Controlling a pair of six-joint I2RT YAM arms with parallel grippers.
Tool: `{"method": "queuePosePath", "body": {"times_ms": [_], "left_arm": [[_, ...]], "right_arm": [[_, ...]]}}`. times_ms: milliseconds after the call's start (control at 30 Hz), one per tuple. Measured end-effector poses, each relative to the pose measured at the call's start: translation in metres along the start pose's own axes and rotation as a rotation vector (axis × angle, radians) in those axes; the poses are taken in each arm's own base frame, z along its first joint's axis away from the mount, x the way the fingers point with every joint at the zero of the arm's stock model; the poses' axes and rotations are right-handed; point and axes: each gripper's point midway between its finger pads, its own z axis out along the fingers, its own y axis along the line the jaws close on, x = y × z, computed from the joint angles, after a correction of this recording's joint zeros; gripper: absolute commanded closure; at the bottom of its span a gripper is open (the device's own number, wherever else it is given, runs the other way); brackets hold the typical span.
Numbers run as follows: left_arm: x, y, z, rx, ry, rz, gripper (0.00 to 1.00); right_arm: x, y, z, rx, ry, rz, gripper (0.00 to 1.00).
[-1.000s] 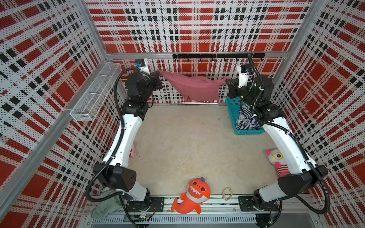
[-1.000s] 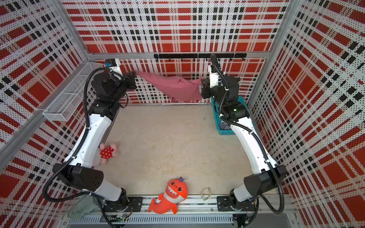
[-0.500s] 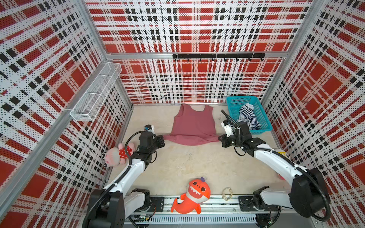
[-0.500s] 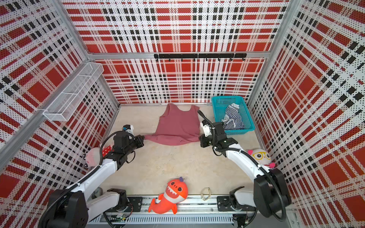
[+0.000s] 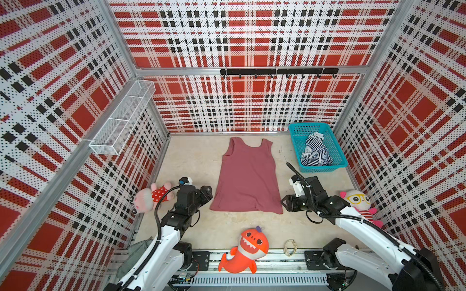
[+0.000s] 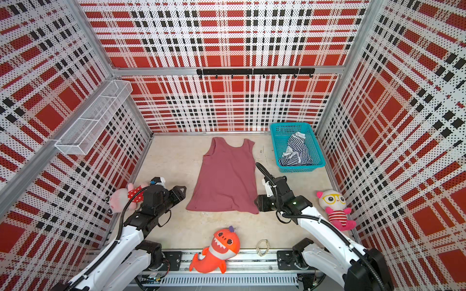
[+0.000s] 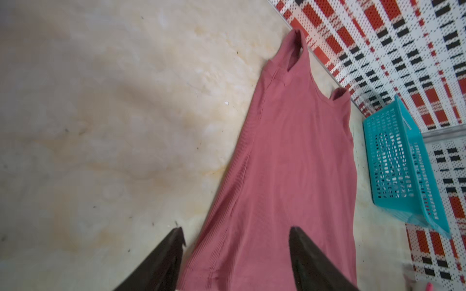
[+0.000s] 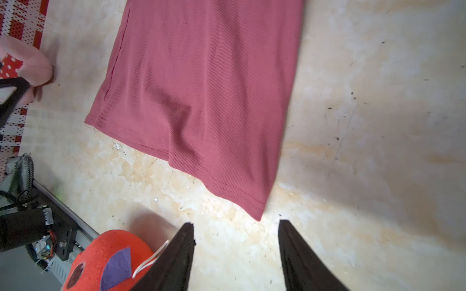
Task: Fold and stack tank tops
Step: Smooth out the tank top at the center of the table, then rotate the tank top at the center of the table.
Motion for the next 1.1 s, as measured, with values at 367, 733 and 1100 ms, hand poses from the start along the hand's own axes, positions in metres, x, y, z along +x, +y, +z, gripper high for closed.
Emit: {"method": "queuePosePath", "body": {"times_ms": [367,733,1100], "left_arm": [[-0.055,-0.064,0.093,0.0,0.0,0.196,0.3],[-0.05,-0.133,0.241,0.127,0.122,0.307,0.45],[0.026,-0.15,0.286,0.199,0.254,0.302,0.59]], "right_arm": [[-0.057,-0.004,0.033,0.194,-0.05,0.041,0.62],[-0.037,0.002,0.091,0.198,-0.019,0.131,0.74],[-0.027,-0.005,0.119,0.202,0.004,0.169,0.8]]}}
